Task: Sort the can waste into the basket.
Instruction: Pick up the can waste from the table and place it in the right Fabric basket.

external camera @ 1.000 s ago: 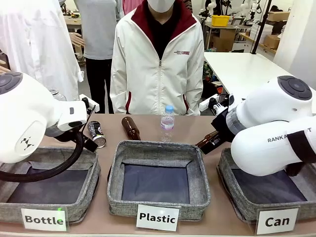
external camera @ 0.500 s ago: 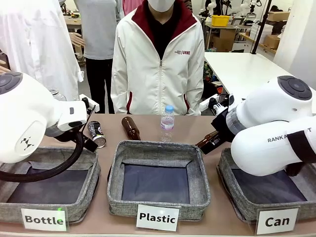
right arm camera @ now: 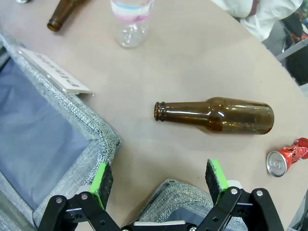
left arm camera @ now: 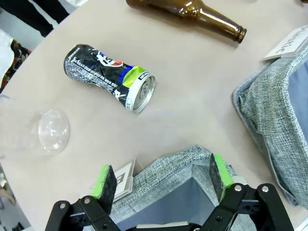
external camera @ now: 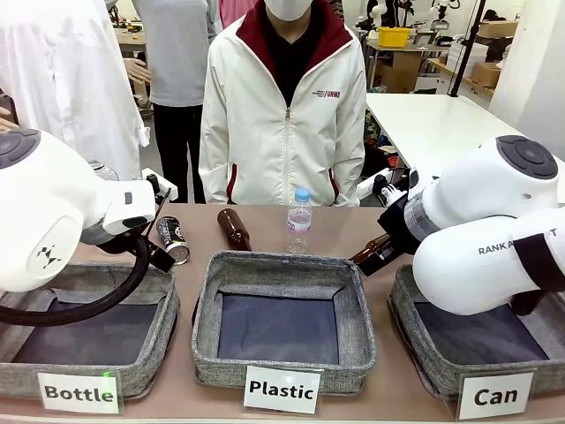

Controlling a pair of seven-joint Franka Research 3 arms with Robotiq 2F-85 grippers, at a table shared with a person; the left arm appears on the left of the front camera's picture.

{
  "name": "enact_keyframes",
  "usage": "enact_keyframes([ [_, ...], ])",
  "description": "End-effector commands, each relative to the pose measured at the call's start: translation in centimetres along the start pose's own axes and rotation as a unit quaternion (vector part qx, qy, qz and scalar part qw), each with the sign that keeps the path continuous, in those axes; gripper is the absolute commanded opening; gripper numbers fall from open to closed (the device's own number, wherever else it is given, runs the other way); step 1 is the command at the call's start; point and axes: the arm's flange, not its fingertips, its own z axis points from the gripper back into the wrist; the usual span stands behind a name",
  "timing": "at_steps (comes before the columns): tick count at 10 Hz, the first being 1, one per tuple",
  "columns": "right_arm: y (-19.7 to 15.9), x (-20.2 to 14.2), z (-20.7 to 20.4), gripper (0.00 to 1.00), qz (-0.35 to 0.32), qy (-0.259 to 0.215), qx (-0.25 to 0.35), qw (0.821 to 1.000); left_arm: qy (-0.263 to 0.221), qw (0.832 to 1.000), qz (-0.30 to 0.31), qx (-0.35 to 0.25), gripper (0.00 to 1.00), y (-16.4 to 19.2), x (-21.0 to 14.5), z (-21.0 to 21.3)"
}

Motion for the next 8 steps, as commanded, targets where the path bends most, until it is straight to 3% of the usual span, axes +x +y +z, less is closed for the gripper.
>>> enact_keyframes([
  [1,0.0,0.0,0.0,1.0,0.0,0.0,0.0,1.0,0.0,1.0,0.0,0.0,1.0,0.0,0.0,0.0],
  [3,-1.0,0.6,4.5,1.0,-0.006,-0.028,0.012,1.0,-0.058,0.996,-0.013,-0.066,1.0,0.1,0.4,5.2],
  [5,-1.9,1.9,11.5,1.0,-0.05,-0.02,0.111,0.992,-0.05,0.988,0.064,-0.128,1.0,0.0,0.4,12.4],
  [6,-2.1,2.0,14.7,1.0,-0.107,0.017,0.148,0.983,-0.044,0.983,0.059,-0.169,1.0,0.8,-1.0,15.8],
  [8,-4.5,-1.4,20.6,1.0,-0.186,0.019,0.24,0.953,-0.058,0.953,0.042,-0.295,1.0,5.2,-5.5,20.8],
])
